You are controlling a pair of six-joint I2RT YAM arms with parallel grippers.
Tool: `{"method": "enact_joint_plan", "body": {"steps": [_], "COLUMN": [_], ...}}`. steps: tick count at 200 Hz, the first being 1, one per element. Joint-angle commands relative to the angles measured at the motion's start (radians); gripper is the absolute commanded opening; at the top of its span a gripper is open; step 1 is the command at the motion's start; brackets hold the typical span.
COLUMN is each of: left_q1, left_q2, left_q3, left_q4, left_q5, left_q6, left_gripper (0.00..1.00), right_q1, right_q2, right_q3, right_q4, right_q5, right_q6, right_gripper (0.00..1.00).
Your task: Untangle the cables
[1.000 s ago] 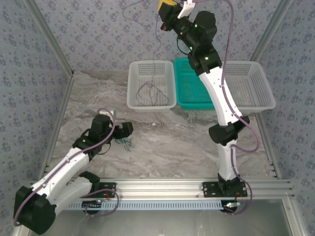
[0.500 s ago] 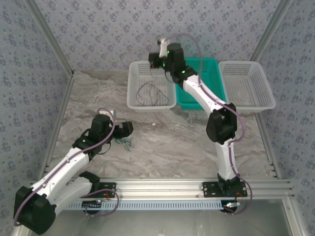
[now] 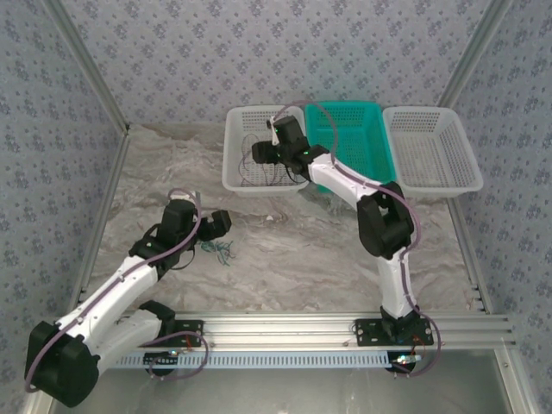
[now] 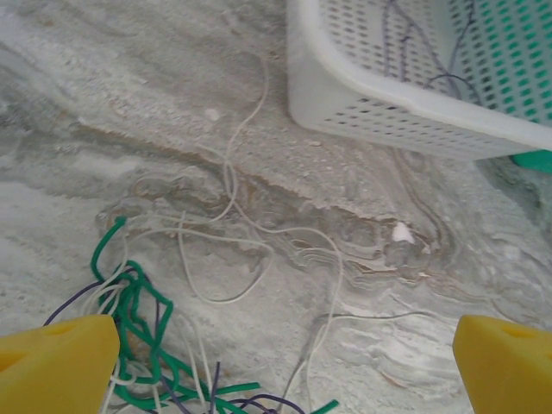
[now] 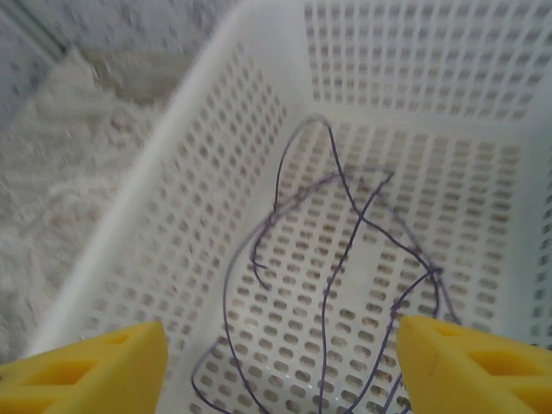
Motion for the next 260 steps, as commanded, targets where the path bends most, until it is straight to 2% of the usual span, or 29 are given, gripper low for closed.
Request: {"method": "enact_joint_plan", "body": {"steps": [1,44,80,105,131,143,161,180,208,213,239,260], "left_q1": [-0.002,0.02,0.099,0.113,0.115,0.115,0.115,0.111,0.107,0.106,0.097,0.086], "left_q2": [0.057,0.124,0.21,0.292,0.376,0.405,0.426,0.424,0.407,0.402,0.38,0.371], "left_q3": [0.069,0.091,0.12,0.135,0.156,0.164,0.168,0.16,0.144,0.14,0.129,0.136], "left_q4": [-0.065,-0.083,-0.146,-0.157,-0.155,-0.153,-0.145,-0.14,-0.143,-0.14,-0.12,-0.12], "left_q5": [-0.072,-0.11,-0.052,-0.029,-0.021,-0.019,-0.005,0.008,0.027,0.03,0.061,0.071], "left_q6": [-0.045,-0.081,-0.116,-0.118,-0.134,-0.146,-0.15,-0.149,-0.142,-0.141,-0.128,-0.119], "left_gripper": [0.99,0.98,0.96,0.95,0.92,0.82,0.55,0.31,0.03,0.0,0.0,0.0], "right_q1": [0.012,0.033,0.14,0.257,0.359,0.393,0.428,0.434,0.433,0.433,0.429,0.424], "right_q2": [-0.184,-0.486,-0.744,-0.8,-0.755,-0.7,-0.61,-0.512,-0.368,-0.347,-0.261,-0.208], "right_q3": [-0.027,-0.295,-0.65,-0.796,-0.88,-0.881,-0.861,-0.828,-0.732,-0.72,-0.657,-0.635], "right_q4": [0.023,0.127,0.187,0.168,0.182,0.179,0.174,0.19,0.171,0.176,0.203,0.207], "right_q5": [0.073,0.041,0.024,0.05,0.065,0.068,0.072,0.043,-0.037,-0.052,-0.114,-0.081], "right_q6": [-0.035,-0.036,-0.049,0.016,0.114,0.148,0.174,0.174,0.167,0.168,0.186,0.196], "right_gripper": [0.79,0.82,0.8,0.8,0.8,0.8,0.78,0.76,0.71,0.7,0.69,0.7]}}
